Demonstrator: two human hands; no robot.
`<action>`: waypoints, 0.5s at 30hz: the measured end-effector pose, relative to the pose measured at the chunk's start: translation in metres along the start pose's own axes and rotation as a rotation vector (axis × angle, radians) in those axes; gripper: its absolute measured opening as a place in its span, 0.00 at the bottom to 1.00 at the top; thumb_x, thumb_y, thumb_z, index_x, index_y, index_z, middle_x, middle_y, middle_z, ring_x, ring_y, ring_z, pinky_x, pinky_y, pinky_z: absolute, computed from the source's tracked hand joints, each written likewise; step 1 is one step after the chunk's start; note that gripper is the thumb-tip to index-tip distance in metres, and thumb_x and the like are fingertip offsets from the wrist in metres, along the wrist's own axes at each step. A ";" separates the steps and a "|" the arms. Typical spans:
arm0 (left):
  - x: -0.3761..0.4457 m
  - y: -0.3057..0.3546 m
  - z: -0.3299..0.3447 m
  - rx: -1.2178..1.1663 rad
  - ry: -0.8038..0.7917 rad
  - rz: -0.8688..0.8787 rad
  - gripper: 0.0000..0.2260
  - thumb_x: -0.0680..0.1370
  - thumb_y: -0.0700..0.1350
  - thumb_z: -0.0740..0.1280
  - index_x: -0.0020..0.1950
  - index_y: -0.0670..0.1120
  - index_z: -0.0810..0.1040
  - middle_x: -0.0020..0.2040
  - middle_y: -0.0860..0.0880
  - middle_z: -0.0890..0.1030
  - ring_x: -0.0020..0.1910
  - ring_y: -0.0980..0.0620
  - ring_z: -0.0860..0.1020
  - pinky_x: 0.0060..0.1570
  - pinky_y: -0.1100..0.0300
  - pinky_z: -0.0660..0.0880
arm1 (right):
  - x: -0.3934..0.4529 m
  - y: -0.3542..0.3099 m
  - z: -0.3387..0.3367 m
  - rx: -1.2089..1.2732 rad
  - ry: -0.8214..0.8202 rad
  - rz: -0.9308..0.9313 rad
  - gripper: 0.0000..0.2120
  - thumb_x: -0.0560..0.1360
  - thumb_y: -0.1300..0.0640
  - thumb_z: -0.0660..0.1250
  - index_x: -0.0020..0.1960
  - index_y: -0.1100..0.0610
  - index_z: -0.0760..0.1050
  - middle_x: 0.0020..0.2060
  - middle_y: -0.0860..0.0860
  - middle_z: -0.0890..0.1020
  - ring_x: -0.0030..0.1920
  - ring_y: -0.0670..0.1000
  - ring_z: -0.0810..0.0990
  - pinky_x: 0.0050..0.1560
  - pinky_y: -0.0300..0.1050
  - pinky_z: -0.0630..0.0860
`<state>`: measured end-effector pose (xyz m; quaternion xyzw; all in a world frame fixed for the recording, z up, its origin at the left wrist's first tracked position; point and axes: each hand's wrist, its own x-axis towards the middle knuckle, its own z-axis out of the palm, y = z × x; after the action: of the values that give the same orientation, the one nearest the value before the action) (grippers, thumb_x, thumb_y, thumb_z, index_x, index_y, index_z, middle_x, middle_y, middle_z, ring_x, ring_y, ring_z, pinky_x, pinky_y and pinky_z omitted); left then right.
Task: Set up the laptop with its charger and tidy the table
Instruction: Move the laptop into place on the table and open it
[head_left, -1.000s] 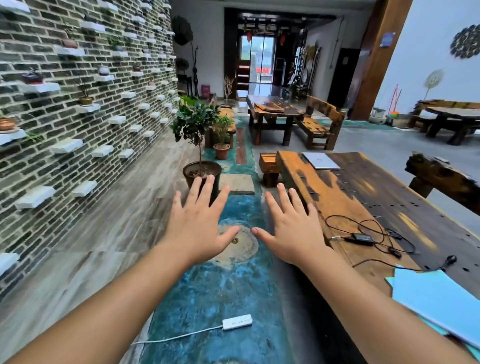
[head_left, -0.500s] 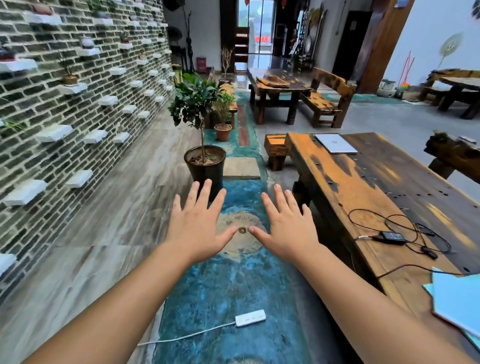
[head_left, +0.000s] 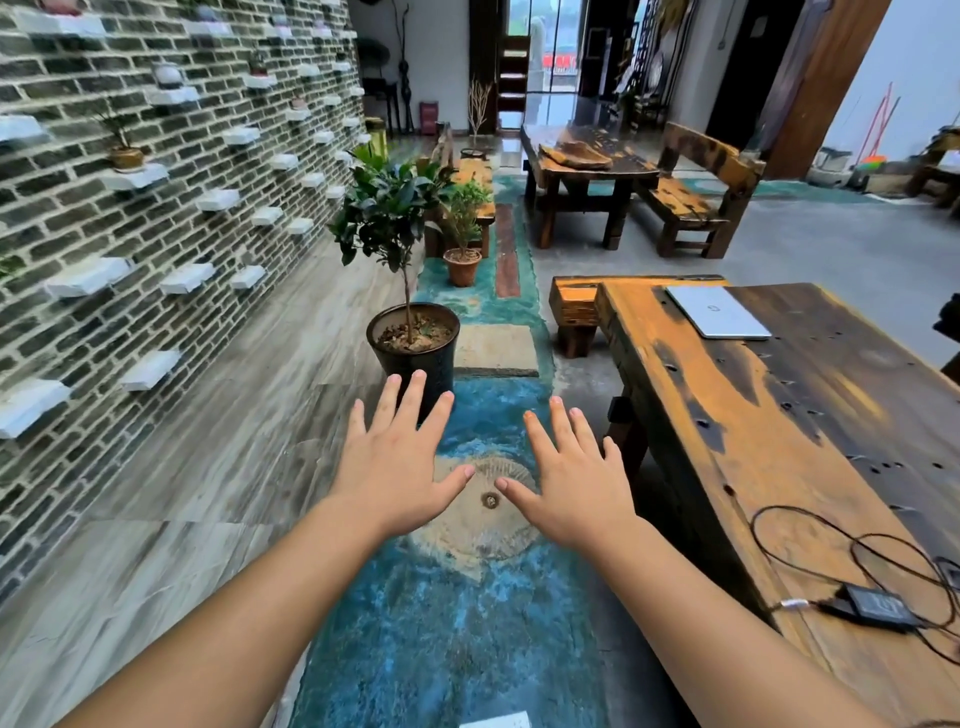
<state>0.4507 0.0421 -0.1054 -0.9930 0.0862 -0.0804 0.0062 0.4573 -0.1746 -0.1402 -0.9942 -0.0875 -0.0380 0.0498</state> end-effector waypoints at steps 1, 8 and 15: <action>0.014 0.003 0.003 0.000 -0.003 0.001 0.40 0.72 0.73 0.44 0.79 0.57 0.43 0.81 0.48 0.40 0.79 0.45 0.39 0.74 0.39 0.43 | 0.014 0.008 0.001 -0.009 -0.004 -0.004 0.44 0.71 0.23 0.42 0.79 0.44 0.40 0.79 0.50 0.38 0.79 0.54 0.40 0.75 0.63 0.51; 0.087 0.013 0.024 -0.012 -0.034 -0.003 0.40 0.71 0.73 0.43 0.79 0.57 0.42 0.81 0.48 0.40 0.79 0.45 0.39 0.74 0.38 0.44 | 0.095 0.043 0.007 -0.021 -0.036 -0.022 0.44 0.71 0.23 0.42 0.80 0.45 0.41 0.79 0.50 0.38 0.79 0.54 0.41 0.74 0.64 0.51; 0.162 -0.001 0.049 -0.046 -0.032 0.007 0.40 0.71 0.74 0.44 0.79 0.58 0.45 0.81 0.48 0.41 0.79 0.45 0.40 0.74 0.38 0.46 | 0.170 0.050 0.021 -0.012 -0.061 -0.038 0.44 0.70 0.23 0.41 0.79 0.45 0.40 0.79 0.50 0.38 0.79 0.54 0.40 0.74 0.64 0.51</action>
<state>0.6167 0.0154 -0.1280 -0.9938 0.0913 -0.0624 -0.0150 0.6341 -0.1922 -0.1518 -0.9933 -0.1075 -0.0090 0.0404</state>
